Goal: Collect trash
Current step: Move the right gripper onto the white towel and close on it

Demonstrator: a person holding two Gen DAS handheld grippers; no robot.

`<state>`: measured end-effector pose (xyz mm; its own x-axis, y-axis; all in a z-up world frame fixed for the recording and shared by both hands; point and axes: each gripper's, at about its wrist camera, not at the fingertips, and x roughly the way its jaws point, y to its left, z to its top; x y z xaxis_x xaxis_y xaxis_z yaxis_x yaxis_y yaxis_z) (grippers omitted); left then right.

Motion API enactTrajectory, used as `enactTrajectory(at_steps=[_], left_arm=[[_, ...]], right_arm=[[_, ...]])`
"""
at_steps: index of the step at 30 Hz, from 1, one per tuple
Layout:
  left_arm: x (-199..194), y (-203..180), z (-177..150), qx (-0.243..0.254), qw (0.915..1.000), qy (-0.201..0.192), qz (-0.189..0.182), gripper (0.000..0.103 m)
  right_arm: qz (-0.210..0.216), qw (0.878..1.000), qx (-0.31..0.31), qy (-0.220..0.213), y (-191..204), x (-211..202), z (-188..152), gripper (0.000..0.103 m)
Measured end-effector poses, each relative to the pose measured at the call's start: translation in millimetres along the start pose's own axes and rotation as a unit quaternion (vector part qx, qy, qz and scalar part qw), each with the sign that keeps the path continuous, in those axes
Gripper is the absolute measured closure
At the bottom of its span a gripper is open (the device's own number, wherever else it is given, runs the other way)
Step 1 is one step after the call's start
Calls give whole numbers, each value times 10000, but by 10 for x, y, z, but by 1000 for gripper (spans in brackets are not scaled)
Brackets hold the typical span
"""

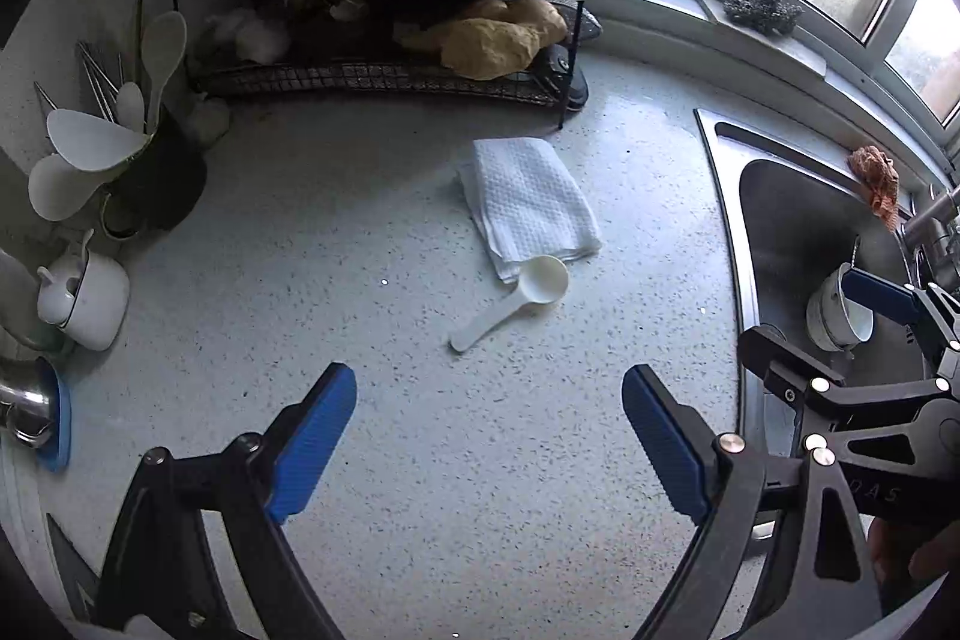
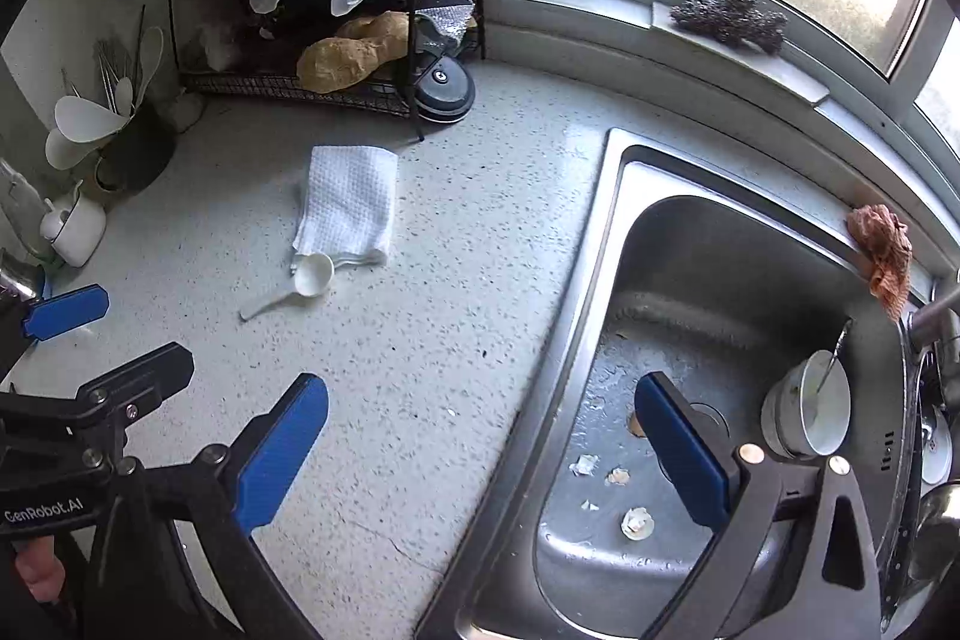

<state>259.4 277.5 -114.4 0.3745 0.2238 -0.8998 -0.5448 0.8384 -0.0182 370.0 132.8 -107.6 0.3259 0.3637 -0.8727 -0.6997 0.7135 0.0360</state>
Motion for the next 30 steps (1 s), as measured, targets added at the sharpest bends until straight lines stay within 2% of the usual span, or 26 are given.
enactTrajectory(at_steps=[7, 18, 24, 30], left_arm=[[386, 437, 251, -174, 9995, 253, 80, 14], [856, 968, 599, -338, 9981, 401, 339, 14], [1101, 1150, 665, -311, 9969, 595, 401, 14], [1189, 1291, 678, -433, 9966, 607, 360, 14]], right_arm=[[150, 9994, -156, 261, 327, 473, 353, 1], [305, 9974, -336, 567, 679, 1021, 805, 1], [381, 9950, -336, 856, 848, 1338, 886, 1], [193, 9955, -596, 706, 984, 1361, 902, 4]])
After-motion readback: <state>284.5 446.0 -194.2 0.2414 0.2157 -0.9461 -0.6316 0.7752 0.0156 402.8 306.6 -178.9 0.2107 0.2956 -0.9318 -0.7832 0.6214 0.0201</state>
